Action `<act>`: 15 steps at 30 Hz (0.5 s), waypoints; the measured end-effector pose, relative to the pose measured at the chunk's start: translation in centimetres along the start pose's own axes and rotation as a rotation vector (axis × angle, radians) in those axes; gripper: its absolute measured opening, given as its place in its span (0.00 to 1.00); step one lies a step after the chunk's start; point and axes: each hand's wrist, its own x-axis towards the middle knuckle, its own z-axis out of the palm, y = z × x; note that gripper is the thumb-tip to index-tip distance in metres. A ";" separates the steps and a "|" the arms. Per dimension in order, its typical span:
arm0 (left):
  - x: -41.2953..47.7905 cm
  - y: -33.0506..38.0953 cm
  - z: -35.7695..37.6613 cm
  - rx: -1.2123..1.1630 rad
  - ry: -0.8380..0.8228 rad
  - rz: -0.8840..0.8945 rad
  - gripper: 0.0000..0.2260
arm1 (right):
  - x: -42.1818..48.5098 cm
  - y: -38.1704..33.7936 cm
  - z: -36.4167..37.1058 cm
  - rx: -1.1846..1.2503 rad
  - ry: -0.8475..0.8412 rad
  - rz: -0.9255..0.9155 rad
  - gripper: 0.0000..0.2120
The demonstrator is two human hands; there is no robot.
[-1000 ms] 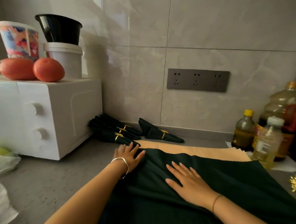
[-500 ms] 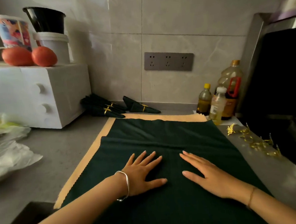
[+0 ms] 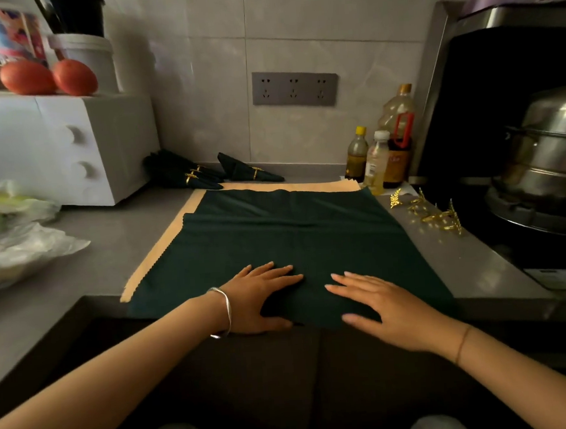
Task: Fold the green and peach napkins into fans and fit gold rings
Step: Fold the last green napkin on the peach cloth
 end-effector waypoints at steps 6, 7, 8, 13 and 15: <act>-0.1 -0.6 -1.0 -0.171 0.070 0.002 0.24 | -0.3 -0.2 -0.4 -0.045 -0.037 0.001 0.34; 0.0 -0.7 -1.1 -0.186 0.081 0.006 0.22 | -0.2 -0.2 -0.4 -0.051 -0.025 0.001 0.31; 0.0 -0.7 -1.2 -0.194 0.086 0.012 0.21 | -0.2 -0.1 -0.5 -0.030 0.002 0.009 0.26; -0.5 -1.9 -2.5 -0.150 0.131 -0.016 0.15 | 0.4 0.5 -2.6 0.124 0.067 0.121 0.18; -0.9 -2.8 -3.6 -0.099 0.165 0.002 0.13 | 0.7 1.2 -3.4 0.195 0.069 0.131 0.16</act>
